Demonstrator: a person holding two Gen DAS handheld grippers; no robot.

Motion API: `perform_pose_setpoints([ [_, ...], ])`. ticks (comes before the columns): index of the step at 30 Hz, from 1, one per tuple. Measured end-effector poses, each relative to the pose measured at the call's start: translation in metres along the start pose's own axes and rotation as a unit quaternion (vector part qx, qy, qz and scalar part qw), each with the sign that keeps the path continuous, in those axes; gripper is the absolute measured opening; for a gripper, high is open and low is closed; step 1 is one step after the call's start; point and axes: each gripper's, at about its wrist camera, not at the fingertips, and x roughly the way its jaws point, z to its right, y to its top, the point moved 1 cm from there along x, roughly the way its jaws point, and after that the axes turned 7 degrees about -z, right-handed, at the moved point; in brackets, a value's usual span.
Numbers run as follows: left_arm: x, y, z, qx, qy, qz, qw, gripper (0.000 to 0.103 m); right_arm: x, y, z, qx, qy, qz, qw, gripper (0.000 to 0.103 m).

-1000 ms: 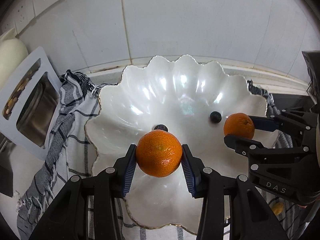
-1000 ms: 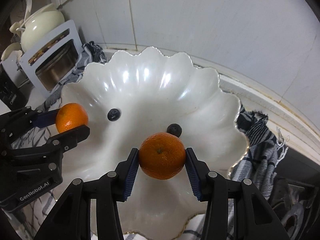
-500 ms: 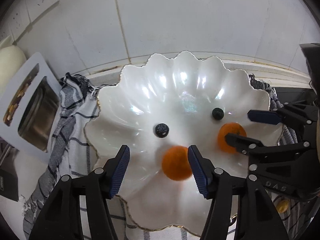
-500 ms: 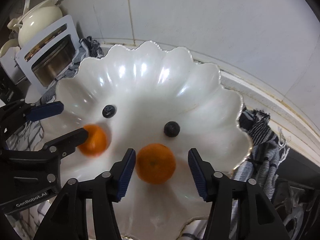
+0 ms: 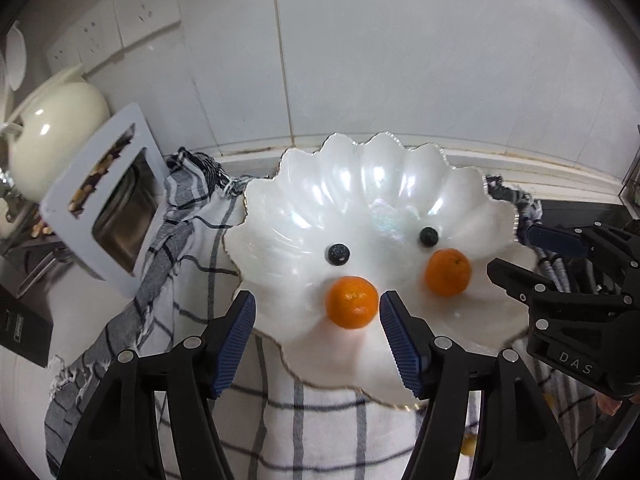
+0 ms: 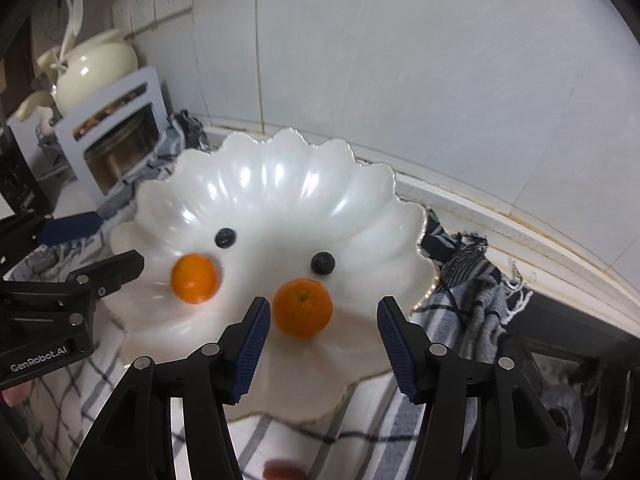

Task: Organize fruits
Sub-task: 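Withdraw both open tools from the bowl back over the cloth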

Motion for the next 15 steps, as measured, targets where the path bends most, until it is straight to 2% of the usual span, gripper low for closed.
perform_pose_setpoints([
  [4, -0.028, -0.011, 0.004, 0.008, 0.002, 0.026, 0.9996, 0.066, -0.024, -0.010, -0.002, 0.003, -0.005, 0.025, 1.000, 0.057],
  [15, -0.082, -0.043, 0.023, 0.023, -0.007, 0.065, 0.9976, 0.068, -0.088, -0.045, -0.009, 0.000, -0.001, 0.076, 0.997, 0.057],
])
